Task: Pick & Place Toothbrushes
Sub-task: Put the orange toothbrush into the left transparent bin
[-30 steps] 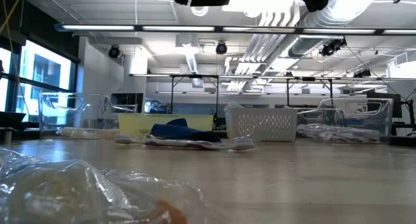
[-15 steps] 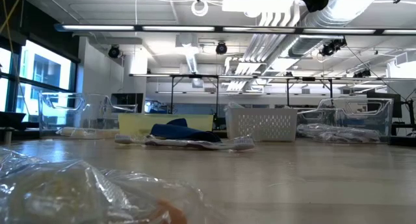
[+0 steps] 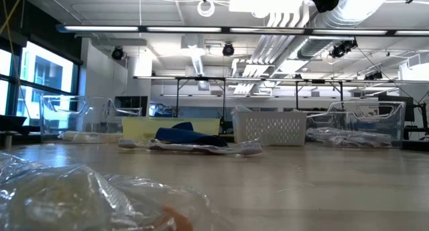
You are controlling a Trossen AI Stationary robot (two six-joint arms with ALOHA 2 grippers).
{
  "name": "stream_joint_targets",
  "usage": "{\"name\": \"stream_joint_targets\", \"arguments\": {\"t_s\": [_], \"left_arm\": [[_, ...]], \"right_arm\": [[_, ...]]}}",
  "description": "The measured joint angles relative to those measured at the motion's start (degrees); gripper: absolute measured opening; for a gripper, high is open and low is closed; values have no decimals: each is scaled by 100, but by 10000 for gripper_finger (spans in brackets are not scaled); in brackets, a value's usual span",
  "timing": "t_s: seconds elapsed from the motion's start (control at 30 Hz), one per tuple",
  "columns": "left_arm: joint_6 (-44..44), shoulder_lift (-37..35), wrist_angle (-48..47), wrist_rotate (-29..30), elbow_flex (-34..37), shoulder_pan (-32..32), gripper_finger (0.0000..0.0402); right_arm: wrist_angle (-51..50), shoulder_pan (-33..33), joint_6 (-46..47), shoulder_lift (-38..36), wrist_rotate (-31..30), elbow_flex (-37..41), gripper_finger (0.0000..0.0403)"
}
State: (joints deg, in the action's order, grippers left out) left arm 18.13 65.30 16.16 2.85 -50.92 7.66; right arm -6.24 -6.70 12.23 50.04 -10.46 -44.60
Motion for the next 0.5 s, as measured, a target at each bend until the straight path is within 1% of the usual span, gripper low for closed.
{"name": "stream_joint_targets", "arguments": {"t_s": [0.5], "left_arm": [[-66,0,1,4,0,-11,152]], "right_arm": [[-2,0,0,0,11,0,234]]}}
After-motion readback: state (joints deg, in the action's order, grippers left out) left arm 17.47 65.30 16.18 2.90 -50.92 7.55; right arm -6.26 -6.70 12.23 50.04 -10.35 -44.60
